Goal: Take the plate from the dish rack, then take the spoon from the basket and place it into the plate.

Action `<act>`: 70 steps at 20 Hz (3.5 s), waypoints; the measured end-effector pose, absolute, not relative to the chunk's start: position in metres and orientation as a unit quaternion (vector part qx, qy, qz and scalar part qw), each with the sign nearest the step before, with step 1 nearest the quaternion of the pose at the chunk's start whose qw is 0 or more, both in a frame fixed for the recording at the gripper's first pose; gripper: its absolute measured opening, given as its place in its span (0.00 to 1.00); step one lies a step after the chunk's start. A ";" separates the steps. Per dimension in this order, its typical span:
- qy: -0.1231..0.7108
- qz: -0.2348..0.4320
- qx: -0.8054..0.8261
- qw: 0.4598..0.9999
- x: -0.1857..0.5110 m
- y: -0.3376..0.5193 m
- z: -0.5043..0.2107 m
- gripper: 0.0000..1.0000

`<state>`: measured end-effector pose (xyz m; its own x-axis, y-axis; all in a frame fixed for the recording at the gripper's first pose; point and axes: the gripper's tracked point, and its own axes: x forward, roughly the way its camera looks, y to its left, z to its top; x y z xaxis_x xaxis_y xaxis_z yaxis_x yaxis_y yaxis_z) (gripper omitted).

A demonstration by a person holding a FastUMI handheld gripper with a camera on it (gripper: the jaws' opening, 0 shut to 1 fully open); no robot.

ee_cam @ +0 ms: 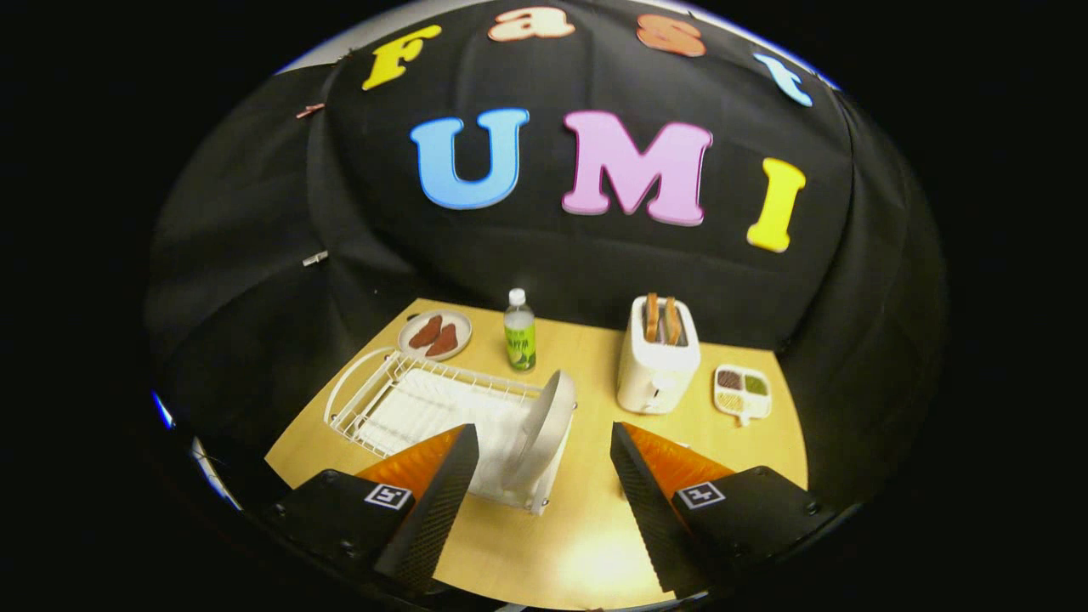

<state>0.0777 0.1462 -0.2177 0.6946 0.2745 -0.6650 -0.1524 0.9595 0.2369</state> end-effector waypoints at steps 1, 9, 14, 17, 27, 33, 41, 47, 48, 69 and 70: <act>0.397 0.108 0.081 0.908 0.084 0.148 -0.239 0.96; 0.511 0.064 0.063 0.855 0.122 0.172 -0.345 0.94; 0.542 0.026 0.043 0.839 0.127 0.170 -0.370 0.60; 0.546 0.015 0.018 0.837 0.126 0.170 -0.371 0.42; 0.531 -0.015 -0.032 0.846 0.148 0.163 -0.343 0.30; 0.516 -0.027 -0.088 0.852 0.160 0.168 -0.334 0.26; 0.527 -0.062 -0.075 0.844 0.161 0.159 -0.329 0.26; 0.512 -0.053 -0.099 0.851 0.179 0.175 -0.309 0.26; 0.509 -0.051 -0.085 0.855 0.178 0.173 -0.305 0.26; 0.549 0.091 0.341 0.757 -0.110 0.129 -0.355 0.26; 0.560 0.095 0.342 0.749 -0.117 0.136 -0.369 0.26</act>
<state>-0.1166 0.1358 -0.3690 0.3555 0.5250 -0.7733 0.2404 0.7481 0.6185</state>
